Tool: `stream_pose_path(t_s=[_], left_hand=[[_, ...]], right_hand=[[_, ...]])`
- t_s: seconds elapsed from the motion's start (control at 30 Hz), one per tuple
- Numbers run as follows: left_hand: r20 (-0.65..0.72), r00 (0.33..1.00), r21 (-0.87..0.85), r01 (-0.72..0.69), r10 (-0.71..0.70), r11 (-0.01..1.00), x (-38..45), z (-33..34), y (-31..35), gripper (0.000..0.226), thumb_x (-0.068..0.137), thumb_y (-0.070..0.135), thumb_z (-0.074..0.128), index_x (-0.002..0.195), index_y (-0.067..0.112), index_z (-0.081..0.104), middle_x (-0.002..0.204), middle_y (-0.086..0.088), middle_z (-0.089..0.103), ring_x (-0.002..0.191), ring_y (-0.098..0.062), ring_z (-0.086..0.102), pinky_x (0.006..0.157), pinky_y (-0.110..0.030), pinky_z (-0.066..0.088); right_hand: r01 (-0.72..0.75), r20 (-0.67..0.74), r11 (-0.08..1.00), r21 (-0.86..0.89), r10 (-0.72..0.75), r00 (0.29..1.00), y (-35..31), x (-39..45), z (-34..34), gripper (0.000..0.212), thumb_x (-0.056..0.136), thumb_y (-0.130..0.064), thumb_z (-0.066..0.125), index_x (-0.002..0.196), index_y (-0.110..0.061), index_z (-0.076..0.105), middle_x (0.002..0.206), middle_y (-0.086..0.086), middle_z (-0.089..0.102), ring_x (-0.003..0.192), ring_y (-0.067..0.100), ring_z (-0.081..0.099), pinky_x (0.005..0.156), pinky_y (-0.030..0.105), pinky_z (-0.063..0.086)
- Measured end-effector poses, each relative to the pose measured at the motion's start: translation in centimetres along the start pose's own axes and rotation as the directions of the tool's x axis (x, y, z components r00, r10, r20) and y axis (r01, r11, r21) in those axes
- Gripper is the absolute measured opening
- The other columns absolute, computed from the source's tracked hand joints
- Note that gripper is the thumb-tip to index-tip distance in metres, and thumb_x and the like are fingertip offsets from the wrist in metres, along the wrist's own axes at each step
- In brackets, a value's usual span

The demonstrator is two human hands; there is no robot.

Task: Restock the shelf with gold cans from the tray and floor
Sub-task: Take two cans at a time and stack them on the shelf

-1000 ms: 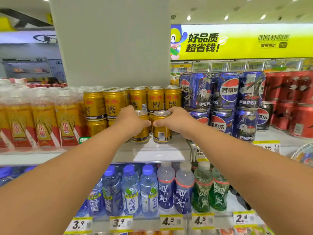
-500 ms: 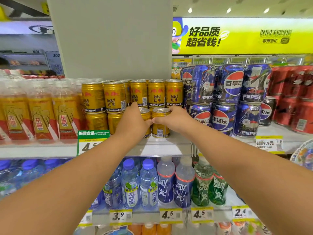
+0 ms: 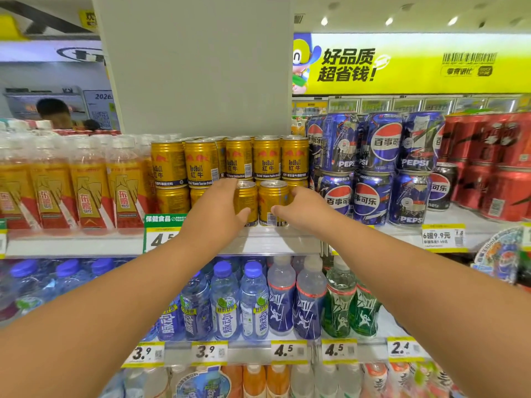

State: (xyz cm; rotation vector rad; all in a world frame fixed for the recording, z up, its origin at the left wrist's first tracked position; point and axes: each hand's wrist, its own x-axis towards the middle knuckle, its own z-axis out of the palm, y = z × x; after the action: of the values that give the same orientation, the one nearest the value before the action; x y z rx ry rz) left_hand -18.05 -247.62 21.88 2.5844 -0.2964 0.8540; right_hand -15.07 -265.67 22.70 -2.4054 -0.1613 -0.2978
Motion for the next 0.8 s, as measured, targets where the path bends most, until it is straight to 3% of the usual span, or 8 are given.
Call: stream_pose_path(t_s=[0.1, 0.27, 0.4, 0.57, 0.8], left_hand=[[0.027, 0.998, 0.044, -0.050, 0.048, 0.998, -1.3, -0.5, -1.0, 0.045, 0.091, 0.036, 0.065, 0.132, 0.019, 0.055, 0.126, -0.003, 0.061, 0.113, -0.022, 0.057, 0.089, -0.034, 0.048], [0.129, 0.990, 0.125, -0.076, 0.060, 0.989, -2.9, -1.1, -3.6, 0.061, 0.093, 0.057, 0.053, 0.146, 0.027, 0.047, 0.154, -0.002, 0.042, 0.141, -0.019, 0.037, 0.112, -0.035, 0.033], [0.218, 0.976, 0.218, -0.072, 0.023, 0.973, -3.6, -2.1, -5.0, 0.073, 0.090, 0.070, 0.042, 0.150, 0.029, 0.040, 0.158, 0.001, 0.035, 0.145, -0.016, 0.030, 0.115, -0.035, 0.029], [0.281, 0.960, 0.298, -0.090, 0.003, 0.950, -4.1, -3.0, -6.2, 0.078, 0.088, 0.075, 0.036, 0.153, 0.033, 0.031, 0.160, 0.004, 0.029, 0.148, -0.017, 0.024, 0.117, -0.035, 0.023], [0.342, 0.939, 0.288, -0.141, 0.036, 0.947, -3.5, -3.1, -6.7, 0.076, 0.090, 0.071, 0.038, 0.155, 0.033, 0.027, 0.162, 0.005, 0.025, 0.150, -0.017, 0.019, 0.119, -0.035, 0.017]], right_hand=[[0.029, 0.006, 0.993, -0.117, -0.029, 1.000, 0.1, -1.1, 0.0, 0.023, 0.091, -0.035, 0.064, 0.101, -0.015, 0.058, 0.097, 0.003, 0.061, 0.094, 0.024, 0.059, 0.072, 0.028, 0.042], [0.076, 0.004, 0.978, -0.196, -0.076, 0.997, 0.3, -2.6, 0.3, 0.036, 0.095, -0.036, 0.059, 0.119, -0.009, 0.058, 0.114, 0.009, 0.063, 0.094, 0.024, 0.057, 0.073, 0.028, 0.041], [0.071, -0.006, 0.960, -0.270, -0.075, 0.997, 0.1, -2.8, 1.0, 0.029, 0.097, -0.038, 0.056, 0.102, -0.009, 0.059, 0.094, 0.007, 0.059, 0.084, 0.023, 0.053, 0.068, 0.029, 0.040], [-0.026, -0.069, 0.967, -0.253, 0.009, 0.998, -0.2, -1.9, 1.7, 0.036, 0.095, -0.045, 0.057, 0.083, -0.011, 0.057, 0.072, 0.003, 0.054, 0.076, 0.026, 0.056, 0.060, 0.030, 0.039], [-0.061, -0.158, 0.966, -0.252, 0.021, 0.987, -0.5, -0.6, 2.4, 0.036, 0.093, -0.041, 0.062, 0.073, -0.014, 0.050, 0.068, 0.001, 0.049, 0.074, 0.026, 0.055, 0.059, 0.030, 0.037]])
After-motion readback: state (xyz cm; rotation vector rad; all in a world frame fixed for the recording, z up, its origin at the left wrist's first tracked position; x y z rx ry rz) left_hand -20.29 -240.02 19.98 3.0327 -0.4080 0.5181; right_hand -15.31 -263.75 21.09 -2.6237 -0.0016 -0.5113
